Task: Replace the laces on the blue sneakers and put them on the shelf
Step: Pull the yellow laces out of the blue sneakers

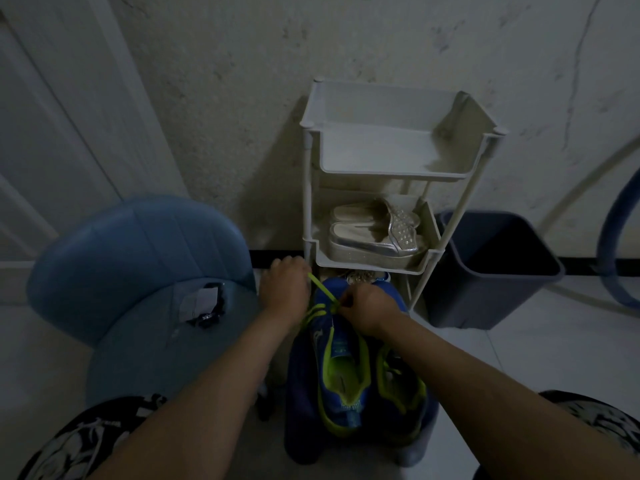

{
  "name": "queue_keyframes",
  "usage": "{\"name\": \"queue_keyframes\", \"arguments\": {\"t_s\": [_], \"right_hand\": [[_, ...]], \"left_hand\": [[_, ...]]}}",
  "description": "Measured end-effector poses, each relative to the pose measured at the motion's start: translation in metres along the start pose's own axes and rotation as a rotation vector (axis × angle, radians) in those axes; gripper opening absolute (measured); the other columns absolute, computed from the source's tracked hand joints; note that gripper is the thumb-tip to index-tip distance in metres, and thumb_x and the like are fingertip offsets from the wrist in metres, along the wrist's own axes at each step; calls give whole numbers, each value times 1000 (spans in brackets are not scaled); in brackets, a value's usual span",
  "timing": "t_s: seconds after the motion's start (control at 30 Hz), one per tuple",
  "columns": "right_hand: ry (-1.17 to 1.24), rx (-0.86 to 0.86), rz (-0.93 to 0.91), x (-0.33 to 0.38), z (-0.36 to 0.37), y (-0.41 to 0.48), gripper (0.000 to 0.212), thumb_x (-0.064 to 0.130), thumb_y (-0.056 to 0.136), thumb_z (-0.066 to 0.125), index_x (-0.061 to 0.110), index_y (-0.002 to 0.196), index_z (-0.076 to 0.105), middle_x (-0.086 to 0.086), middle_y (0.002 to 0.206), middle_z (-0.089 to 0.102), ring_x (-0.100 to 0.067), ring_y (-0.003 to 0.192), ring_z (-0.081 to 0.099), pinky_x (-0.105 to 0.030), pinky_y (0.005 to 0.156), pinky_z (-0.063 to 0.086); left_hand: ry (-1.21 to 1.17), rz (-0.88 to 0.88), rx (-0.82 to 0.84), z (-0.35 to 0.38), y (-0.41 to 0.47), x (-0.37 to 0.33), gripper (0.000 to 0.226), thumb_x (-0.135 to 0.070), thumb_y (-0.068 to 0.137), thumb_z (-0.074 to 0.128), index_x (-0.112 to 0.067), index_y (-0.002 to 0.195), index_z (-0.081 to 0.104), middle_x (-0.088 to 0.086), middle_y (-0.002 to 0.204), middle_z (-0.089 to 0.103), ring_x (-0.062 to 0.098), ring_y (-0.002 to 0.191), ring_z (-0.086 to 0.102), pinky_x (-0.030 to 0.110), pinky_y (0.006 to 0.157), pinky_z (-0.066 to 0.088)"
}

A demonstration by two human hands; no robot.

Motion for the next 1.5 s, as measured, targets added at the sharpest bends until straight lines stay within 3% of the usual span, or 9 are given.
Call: {"name": "queue_keyframes", "arguments": {"t_s": [0.17, 0.33, 0.47, 0.7, 0.93, 1.07, 1.2, 1.33, 1.5], "right_hand": [[2, 1, 4, 0, 0, -1, 16, 29, 94, 58, 24, 101, 72, -2, 105, 71, -20, 98, 66, -37, 85, 55], [-10, -28, -7, 1, 0, 0, 18, 29, 95, 56, 22, 95, 72, -5, 100, 72, -23, 92, 67, -32, 78, 54], [-4, -30, -27, 4, 1, -1, 20, 29, 96, 54, 18, 98, 71, -6, 100, 71, -24, 92, 67, -30, 73, 48], [-16, -20, -16, 2, -1, 0, 16, 30, 93, 60, 20, 98, 72, -4, 100, 72, -22, 93, 67, -32, 77, 53], [-20, 8, -7, -1, 3, 2, 16, 30, 94, 59, 25, 100, 73, -3, 104, 72, -20, 95, 66, -31, 80, 52], [-19, -11, -18, 0, 2, 3, 16, 30, 93, 61, 25, 106, 69, -2, 112, 70, -21, 102, 65, -34, 87, 53], [-94, -14, -95, 9, 1, 5, 30, 27, 91, 60, 28, 121, 66, -2, 124, 65, -22, 111, 62, -35, 92, 52], [-200, -6, -133, 16, 3, 8, 28, 24, 91, 59, 28, 116, 70, -5, 121, 65, -25, 107, 64, -37, 87, 55], [-284, -64, -124, 21, 3, 10, 22, 27, 94, 56, 16, 108, 69, -9, 117, 61, -26, 103, 64, -35, 80, 51]], "left_hand": [[-60, -193, -136, -11, -1, 24, 22, -15, 98, 44, -19, 108, 63, 5, 112, 62, 28, 106, 51, 39, 85, 38], [-32, 222, 106, 19, -5, -12, 44, -18, 96, 49, -27, 139, 50, -5, 140, 50, 22, 125, 40, 38, 100, 32], [26, 357, 288, 39, -16, -35, 25, -31, 94, 53, -32, 114, 67, -2, 112, 65, 22, 111, 50, 35, 97, 31], [39, 208, 74, 14, -2, -17, 21, -32, 96, 50, -31, 101, 70, -5, 102, 66, 20, 99, 53, 34, 95, 29], [-105, -261, -124, -15, 5, 29, 22, -21, 98, 39, -23, 92, 61, 2, 100, 64, 27, 98, 55, 40, 91, 34], [68, -275, 100, -2, 4, 34, 24, -24, 95, 42, -23, 99, 66, 3, 103, 68, 27, 102, 56, 39, 94, 35], [340, -172, 380, 24, -7, 25, 37, -29, 90, 49, -22, 125, 61, 8, 135, 50, 30, 129, 38, 44, 109, 29], [13, 66, 369, 33, -6, -2, 35, -28, 95, 49, -28, 128, 60, 6, 131, 49, 28, 121, 42, 38, 99, 39], [-246, 61, 546, 51, -24, -15, 30, -28, 87, 61, -14, 113, 63, 8, 115, 50, 25, 106, 56, 30, 88, 46]]}}
Point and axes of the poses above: each hand's wrist, its own y-axis towards the middle knuckle, its own z-axis out of the palm, x = y × z, the point moved 7 cm from there along y, towards the middle knuckle
